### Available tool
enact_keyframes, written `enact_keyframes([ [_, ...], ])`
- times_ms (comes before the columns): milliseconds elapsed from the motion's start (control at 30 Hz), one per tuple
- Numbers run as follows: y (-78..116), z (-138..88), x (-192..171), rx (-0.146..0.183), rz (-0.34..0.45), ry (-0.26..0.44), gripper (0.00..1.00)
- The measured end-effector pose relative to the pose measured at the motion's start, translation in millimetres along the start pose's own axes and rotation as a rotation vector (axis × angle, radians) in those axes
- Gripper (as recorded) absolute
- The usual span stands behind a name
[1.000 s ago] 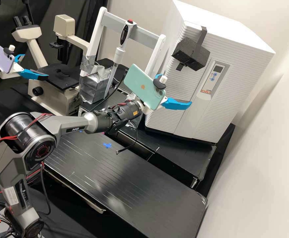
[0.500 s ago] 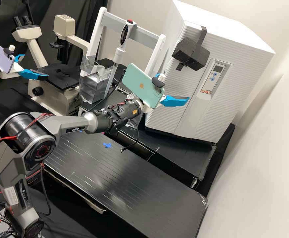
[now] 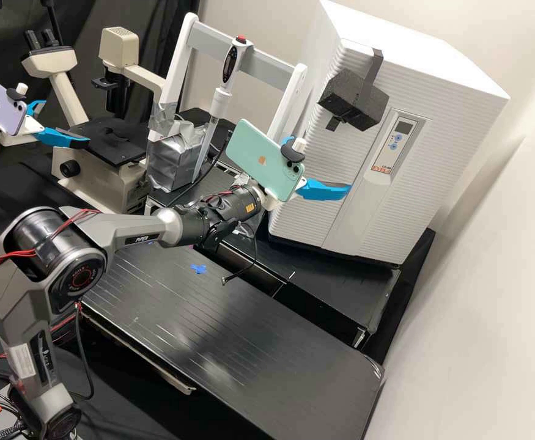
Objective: Open the door
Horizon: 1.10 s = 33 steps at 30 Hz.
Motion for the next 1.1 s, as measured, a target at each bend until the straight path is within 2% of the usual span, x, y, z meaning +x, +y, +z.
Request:
enact_keyframes([
  [300, 0.3, -0.6, 2.1, 0.0, 0.002, 0.003, 0.0],
  [567, 1.2, -2.6, 3.6, 0.02, 0.002, 0.013, 0.0],
  [1100, -1.2, -4.5, 3.7, -0.005, -0.022, 0.036, 0.0],
])
